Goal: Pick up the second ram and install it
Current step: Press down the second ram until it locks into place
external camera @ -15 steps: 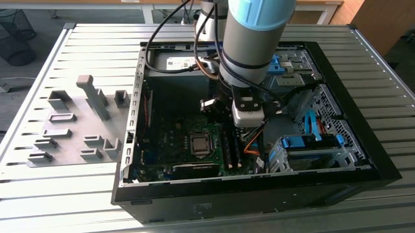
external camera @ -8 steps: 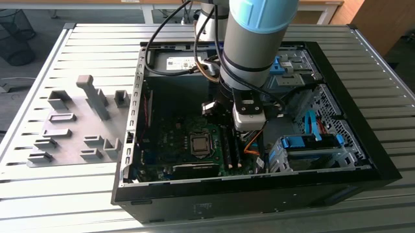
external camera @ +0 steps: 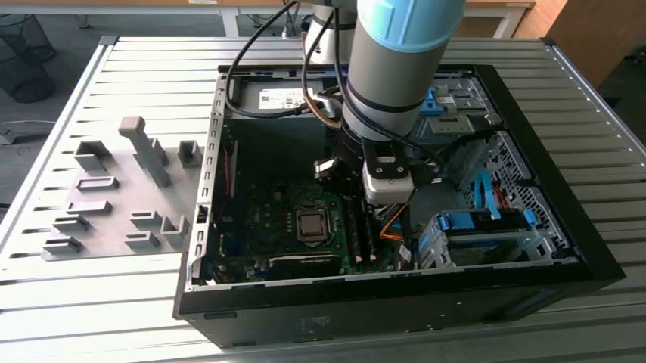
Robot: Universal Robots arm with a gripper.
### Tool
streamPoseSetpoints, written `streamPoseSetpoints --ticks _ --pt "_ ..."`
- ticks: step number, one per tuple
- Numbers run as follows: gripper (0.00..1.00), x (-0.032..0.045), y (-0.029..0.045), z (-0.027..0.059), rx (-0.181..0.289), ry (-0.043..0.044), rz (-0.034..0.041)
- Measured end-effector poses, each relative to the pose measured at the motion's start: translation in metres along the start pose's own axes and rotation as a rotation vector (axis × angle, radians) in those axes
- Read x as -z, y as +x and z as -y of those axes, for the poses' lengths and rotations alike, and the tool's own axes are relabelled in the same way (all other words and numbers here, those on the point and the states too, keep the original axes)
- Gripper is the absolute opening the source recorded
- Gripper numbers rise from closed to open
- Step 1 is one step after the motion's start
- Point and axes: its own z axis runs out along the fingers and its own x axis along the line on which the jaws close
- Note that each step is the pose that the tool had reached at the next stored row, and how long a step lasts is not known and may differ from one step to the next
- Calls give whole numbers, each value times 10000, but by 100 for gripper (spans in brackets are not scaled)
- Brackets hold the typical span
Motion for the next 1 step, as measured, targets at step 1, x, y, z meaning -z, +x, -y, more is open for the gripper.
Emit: streamPoseSetpoints --ticks 1 --pt "11 0 0 0 0 0 0"
